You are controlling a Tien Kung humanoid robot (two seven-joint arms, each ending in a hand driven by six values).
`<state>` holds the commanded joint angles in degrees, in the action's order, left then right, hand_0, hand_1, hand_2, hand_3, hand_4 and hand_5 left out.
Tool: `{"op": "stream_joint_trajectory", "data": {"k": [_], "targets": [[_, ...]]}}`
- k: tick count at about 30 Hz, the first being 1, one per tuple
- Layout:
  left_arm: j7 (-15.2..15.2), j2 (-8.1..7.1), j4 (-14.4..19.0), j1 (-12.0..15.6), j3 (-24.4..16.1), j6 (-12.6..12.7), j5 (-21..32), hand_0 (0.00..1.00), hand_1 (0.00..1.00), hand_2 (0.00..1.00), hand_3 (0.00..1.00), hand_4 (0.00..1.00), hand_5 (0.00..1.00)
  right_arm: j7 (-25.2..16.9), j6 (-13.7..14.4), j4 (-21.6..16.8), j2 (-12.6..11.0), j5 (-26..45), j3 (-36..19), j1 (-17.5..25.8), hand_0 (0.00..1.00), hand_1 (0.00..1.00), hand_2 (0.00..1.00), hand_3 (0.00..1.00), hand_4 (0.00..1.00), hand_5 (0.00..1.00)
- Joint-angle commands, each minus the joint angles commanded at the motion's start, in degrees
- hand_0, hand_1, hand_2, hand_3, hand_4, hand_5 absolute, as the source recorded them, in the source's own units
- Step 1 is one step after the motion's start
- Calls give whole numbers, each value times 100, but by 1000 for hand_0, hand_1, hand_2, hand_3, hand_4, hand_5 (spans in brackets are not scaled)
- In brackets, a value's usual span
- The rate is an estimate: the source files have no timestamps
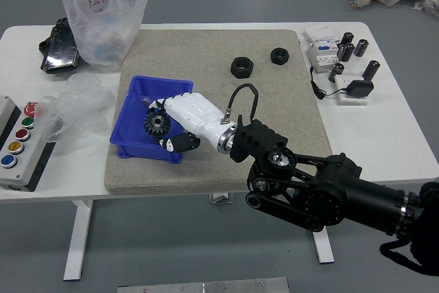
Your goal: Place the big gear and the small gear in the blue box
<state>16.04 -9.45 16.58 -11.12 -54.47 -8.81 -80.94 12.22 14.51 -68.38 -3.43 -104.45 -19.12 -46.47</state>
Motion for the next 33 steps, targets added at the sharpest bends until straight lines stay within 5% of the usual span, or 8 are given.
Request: {"op": "stream_joint_trajectory", "data": {"k": [1, 2, 19, 20, 25, 26, 33], "targets": [[1, -8, 0, 0, 4, -5, 1, 722, 604, 565, 682, 697, 470, 4, 12, 18, 15, 15, 22, 1, 777, 727, 661, 642, 342, 233], [-1, -15, 0, -1, 9, -7, 3, 722, 604, 556, 671, 697, 473, 6, 21, 31, 25, 24, 36, 2, 778, 728, 666, 668, 462, 250], [5, -20, 6, -16, 21, -31, 7, 722, 605, 551, 667, 692, 473, -50, 199, 158, 71, -15, -35, 4, 764, 718, 667, 716, 552, 225], [3, -22, 6, -18, 20, -31, 5, 721, 604, 550, 667, 688, 471, -66, 183, 168, 72, -14, -46, 4, 767, 749, 756, 838, 847, 402], [-7, -29, 4, -27, 29, -27, 4, 721, 604, 550, 667, 688, 471, -174, 113, 222, 80, 4, -100, 11, 767, 749, 756, 838, 847, 402], [-7, -28, 4, -28, 27, -28, 3, 722, 604, 548, 664, 685, 469, -186, 106, 230, 82, 5, -105, 12, 795, 815, 867, 927, 998, 587], [-1, -18, 6, -26, 27, -31, 0, 722, 604, 545, 664, 681, 468, -211, 95, 281, 91, 51, -100, 31, 803, 823, 880, 939, 998, 622]]}}
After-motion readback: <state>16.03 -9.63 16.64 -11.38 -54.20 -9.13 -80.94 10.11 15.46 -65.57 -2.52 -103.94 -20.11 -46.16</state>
